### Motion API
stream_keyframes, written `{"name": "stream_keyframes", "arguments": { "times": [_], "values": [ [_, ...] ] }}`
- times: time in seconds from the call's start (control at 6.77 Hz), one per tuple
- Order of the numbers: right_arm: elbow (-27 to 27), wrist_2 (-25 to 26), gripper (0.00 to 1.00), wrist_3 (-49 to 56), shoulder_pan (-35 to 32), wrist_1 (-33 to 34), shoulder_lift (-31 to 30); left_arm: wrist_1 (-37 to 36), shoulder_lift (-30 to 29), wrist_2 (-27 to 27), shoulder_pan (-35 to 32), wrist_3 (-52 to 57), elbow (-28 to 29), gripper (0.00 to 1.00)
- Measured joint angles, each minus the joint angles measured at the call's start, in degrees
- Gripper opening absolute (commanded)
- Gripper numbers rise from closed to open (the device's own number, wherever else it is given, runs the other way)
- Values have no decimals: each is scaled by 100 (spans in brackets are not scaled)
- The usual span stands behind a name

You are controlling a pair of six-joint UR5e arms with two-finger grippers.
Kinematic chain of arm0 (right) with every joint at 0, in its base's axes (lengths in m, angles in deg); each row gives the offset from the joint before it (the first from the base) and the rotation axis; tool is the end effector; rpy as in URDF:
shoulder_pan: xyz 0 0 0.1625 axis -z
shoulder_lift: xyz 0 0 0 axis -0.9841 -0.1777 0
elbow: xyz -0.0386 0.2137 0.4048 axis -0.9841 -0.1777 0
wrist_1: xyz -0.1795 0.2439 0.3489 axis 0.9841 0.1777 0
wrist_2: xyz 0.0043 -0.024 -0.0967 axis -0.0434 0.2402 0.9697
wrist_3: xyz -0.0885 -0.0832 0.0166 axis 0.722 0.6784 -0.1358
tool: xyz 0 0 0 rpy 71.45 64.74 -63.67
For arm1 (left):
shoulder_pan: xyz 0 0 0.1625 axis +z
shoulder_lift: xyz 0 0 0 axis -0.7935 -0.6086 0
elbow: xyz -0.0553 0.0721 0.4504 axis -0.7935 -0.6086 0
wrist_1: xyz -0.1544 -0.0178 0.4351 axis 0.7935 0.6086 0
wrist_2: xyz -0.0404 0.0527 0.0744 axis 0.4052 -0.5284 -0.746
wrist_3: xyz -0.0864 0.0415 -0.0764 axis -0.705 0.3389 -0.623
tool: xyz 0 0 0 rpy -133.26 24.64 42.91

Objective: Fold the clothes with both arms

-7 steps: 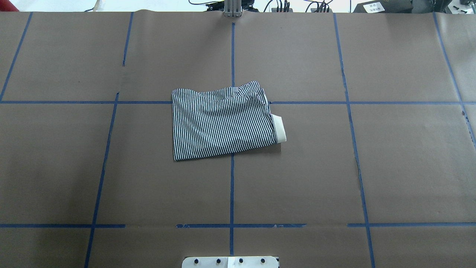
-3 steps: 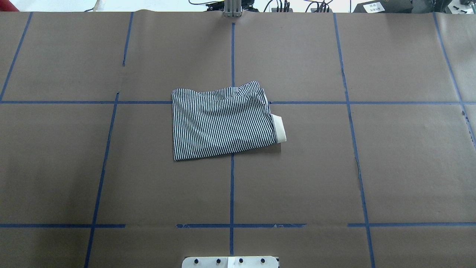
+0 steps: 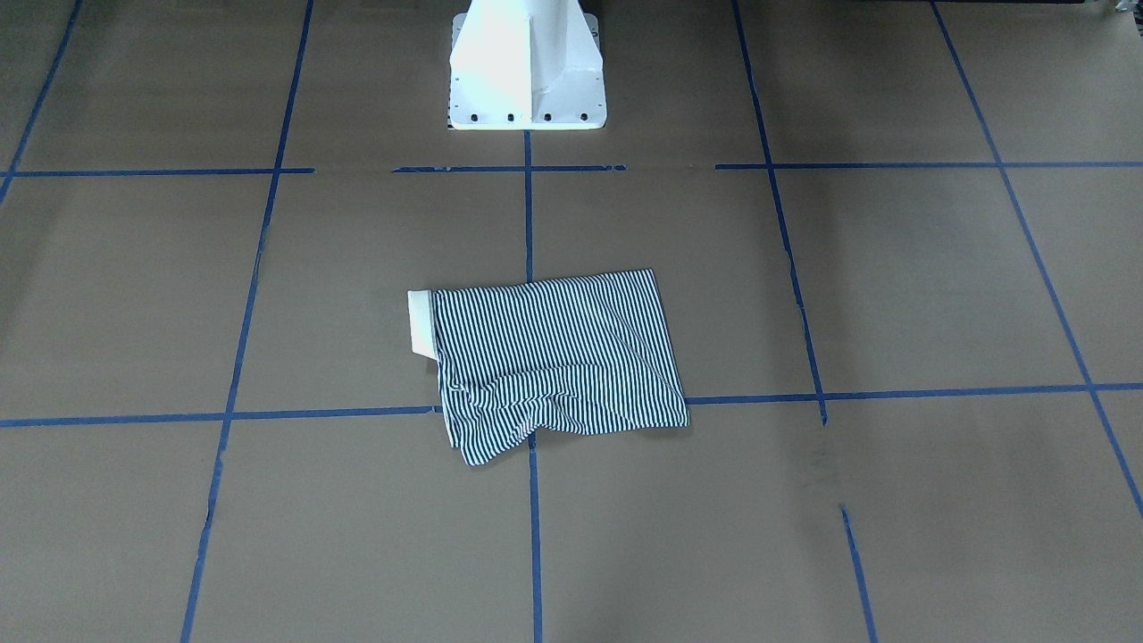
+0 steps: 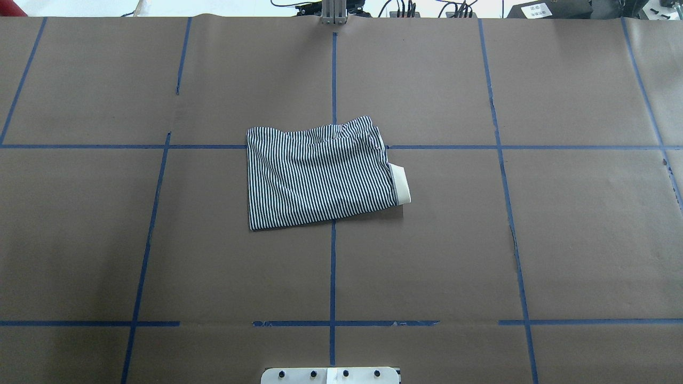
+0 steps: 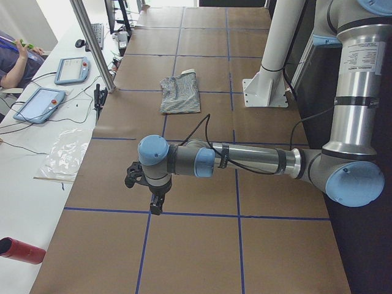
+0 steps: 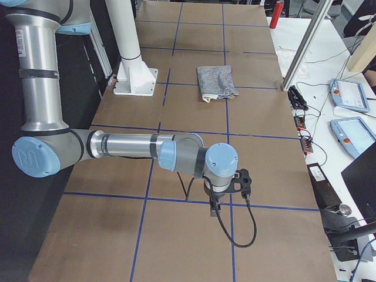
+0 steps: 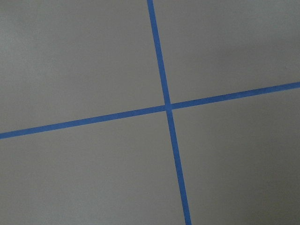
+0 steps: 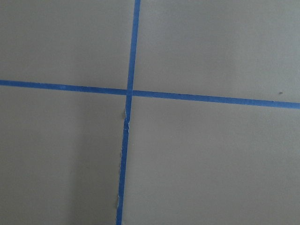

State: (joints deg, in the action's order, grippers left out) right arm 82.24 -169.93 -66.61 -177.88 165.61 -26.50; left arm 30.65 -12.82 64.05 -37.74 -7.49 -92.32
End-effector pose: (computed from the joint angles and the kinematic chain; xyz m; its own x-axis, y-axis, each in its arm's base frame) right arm 0.1216 -0.5341 0.6878 0.6902 -0.0237 0.7233 -0.0076 0.9992 0.0401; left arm -0.0516 -0.5577 0.6671 0.7220 0.1700 -0.6706 -0.0870 0.9839 0.1559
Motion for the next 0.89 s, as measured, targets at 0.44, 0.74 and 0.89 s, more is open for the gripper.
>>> {"name": "stream_keyframes", "arguments": {
  "times": [0.44, 0.74, 0.89],
  "values": [
    [-12, 38, 100, -515, 269, -563, -157, 8, 1, -14, -1, 0, -1, 100],
    [-81, 51, 100, -1131, 479, -1389, -411, 11, 1, -34, 0, -6, -1, 100],
    [-119, 45, 100, -1211, 509, -1526, -449, 15, 1, -43, 4, -10, 1, 100]
  ]
}}
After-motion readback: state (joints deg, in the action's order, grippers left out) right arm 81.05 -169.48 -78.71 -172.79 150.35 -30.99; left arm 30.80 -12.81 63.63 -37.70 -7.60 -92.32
